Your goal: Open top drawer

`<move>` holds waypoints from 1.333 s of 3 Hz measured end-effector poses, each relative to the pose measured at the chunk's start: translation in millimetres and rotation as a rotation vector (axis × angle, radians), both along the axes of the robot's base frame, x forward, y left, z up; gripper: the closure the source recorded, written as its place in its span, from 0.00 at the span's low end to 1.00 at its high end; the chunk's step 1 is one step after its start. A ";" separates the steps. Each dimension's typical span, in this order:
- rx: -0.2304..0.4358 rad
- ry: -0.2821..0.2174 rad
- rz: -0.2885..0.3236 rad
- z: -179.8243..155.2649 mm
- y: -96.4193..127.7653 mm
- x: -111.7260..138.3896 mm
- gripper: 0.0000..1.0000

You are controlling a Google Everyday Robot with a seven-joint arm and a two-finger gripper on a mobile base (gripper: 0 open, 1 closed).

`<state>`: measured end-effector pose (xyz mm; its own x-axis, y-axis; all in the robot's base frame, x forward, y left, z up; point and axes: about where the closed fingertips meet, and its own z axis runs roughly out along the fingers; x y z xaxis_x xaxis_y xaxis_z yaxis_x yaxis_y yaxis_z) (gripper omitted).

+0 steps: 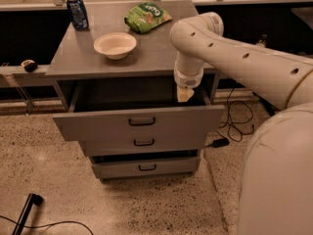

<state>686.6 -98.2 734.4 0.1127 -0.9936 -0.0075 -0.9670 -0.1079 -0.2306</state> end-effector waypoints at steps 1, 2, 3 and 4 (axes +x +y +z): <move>0.034 -0.004 0.009 -25.9 -2.0 6.6 1.00; 0.079 0.006 0.013 -58.9 -4.3 8.5 1.00; 0.080 0.007 0.013 -54.3 -4.3 8.5 1.00; 0.091 0.038 0.018 -57.8 -1.1 -0.5 1.00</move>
Offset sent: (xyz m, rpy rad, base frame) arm 0.0121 -0.0082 -0.0930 0.1365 0.0097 0.0149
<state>686.1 -99.3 676.7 0.1283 -0.9864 -0.1026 -0.9734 -0.1054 -0.2032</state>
